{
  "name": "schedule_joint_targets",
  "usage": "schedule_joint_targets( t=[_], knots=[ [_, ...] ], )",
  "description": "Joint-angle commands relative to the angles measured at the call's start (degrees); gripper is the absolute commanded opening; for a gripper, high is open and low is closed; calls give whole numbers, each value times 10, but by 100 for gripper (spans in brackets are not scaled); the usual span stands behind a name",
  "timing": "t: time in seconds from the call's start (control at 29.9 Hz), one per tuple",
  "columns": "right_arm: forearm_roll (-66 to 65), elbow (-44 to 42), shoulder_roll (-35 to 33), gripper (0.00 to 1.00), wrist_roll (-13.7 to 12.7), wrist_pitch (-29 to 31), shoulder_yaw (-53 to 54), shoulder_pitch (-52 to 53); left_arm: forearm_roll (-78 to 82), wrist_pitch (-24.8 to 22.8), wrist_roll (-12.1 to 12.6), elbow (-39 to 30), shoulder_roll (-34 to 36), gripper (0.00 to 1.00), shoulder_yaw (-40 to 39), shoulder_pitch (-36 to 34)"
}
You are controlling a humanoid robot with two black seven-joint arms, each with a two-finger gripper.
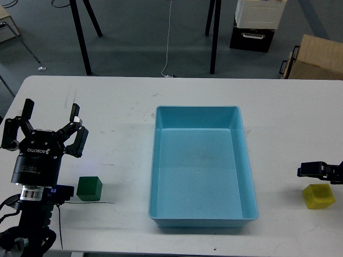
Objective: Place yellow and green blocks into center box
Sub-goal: 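Lower the right gripper onto the yellow cube and close it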
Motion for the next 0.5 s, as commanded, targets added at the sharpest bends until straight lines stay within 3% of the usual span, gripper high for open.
schedule_joint_targets(
  t=[0.0, 0.47],
  knots=[
    [-11, 0, 7, 100, -7, 0, -63, 36, 0, 0, -1, 6, 0, 100, -1, 1],
    [-68, -30, 40, 100, -15, 0, -112, 47, 0, 0, -2, 12, -3, 100, 1, 6]
  ],
)
